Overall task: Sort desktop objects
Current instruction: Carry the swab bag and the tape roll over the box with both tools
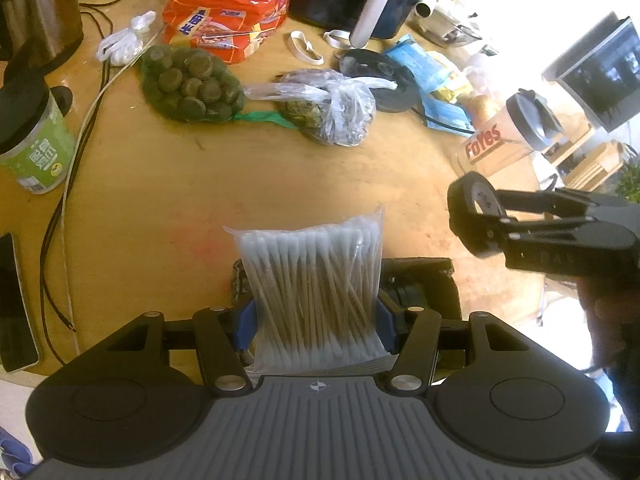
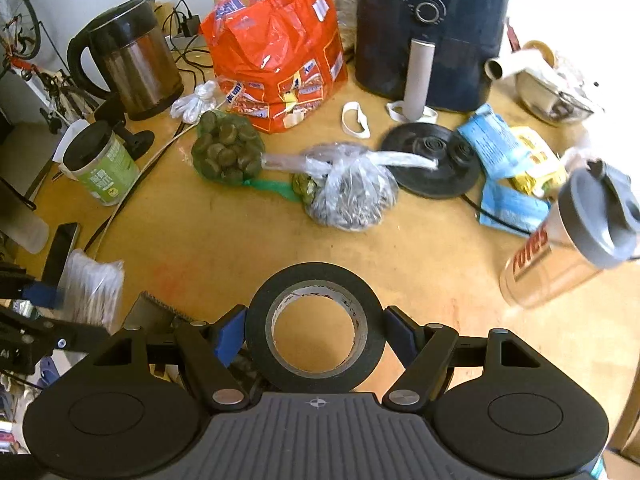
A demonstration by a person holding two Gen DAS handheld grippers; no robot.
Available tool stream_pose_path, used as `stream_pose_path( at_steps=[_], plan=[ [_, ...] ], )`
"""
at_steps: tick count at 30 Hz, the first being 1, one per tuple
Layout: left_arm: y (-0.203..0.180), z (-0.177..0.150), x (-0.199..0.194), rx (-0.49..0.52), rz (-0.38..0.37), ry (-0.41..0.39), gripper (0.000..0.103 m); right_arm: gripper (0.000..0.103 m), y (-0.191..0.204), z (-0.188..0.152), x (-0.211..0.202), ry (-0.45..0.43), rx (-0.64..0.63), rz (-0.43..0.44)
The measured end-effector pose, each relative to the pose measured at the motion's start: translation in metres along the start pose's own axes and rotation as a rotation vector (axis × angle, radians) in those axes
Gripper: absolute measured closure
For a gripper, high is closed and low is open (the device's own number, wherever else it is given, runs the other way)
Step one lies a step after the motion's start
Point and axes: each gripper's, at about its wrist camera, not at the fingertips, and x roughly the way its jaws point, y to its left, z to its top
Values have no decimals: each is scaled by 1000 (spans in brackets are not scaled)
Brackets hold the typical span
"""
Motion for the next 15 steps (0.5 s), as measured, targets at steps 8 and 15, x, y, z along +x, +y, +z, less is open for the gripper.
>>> stream_pose_path(
  at_steps=[8, 15],
  plan=[
    [0, 1, -2, 6, 11, 0, 47, 28, -1, -18, -8, 18, 46, 10],
    [6, 2, -7, -3, 30, -4, 47, 28, -7, -29, -9, 31, 85, 13]
  ],
)
